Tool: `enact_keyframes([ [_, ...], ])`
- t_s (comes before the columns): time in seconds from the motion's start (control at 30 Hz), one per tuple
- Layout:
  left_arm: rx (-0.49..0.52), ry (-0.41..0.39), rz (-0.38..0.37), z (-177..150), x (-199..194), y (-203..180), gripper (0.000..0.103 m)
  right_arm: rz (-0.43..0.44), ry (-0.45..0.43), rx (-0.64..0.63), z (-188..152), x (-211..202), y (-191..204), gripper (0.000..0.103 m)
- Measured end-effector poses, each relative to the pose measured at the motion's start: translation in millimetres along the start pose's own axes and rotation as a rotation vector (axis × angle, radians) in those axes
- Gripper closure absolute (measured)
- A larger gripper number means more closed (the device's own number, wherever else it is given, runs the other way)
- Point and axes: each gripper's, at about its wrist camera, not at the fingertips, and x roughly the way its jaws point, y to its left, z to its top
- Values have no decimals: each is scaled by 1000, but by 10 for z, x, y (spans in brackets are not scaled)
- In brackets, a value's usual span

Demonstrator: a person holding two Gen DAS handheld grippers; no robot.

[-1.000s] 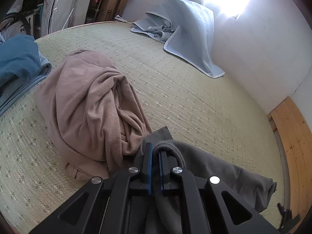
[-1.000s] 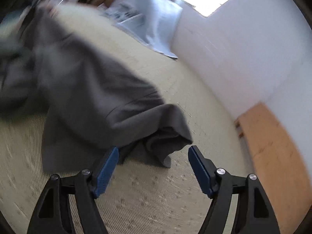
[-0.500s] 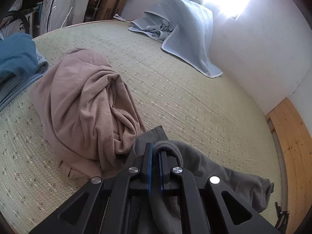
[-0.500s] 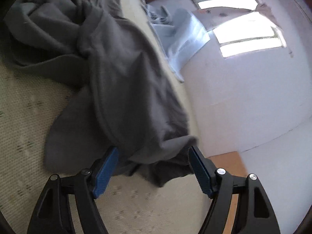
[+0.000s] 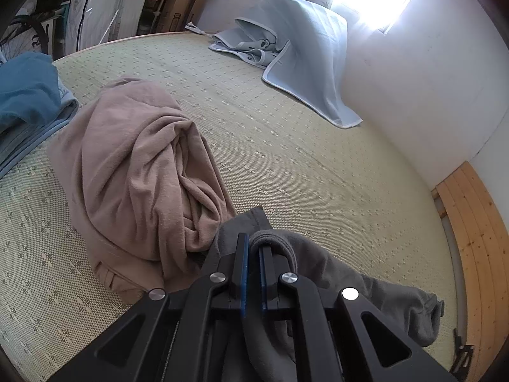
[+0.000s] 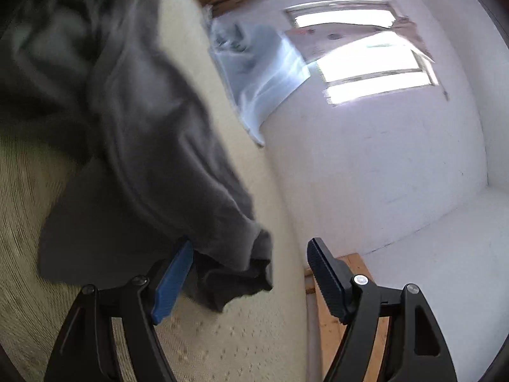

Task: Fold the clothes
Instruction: 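Grasp the grey shirt hem with the right gripper while the left gripper holds its edge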

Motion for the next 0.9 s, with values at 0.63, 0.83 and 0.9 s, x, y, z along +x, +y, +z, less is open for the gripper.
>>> enact_keyframes([
  [0.63, -12, 6, -11, 24, -6, 35, 98, -106, -72, -92, 29, -95, 215, 24],
  [0.83, -15, 4, -12, 23, -7, 41, 98, -174, -73, -67, 49, -95, 77, 24],
  [0.9, -15, 5, -13, 21, -8, 46, 98, -196, -74, -58, 56, -95, 31, 24],
])
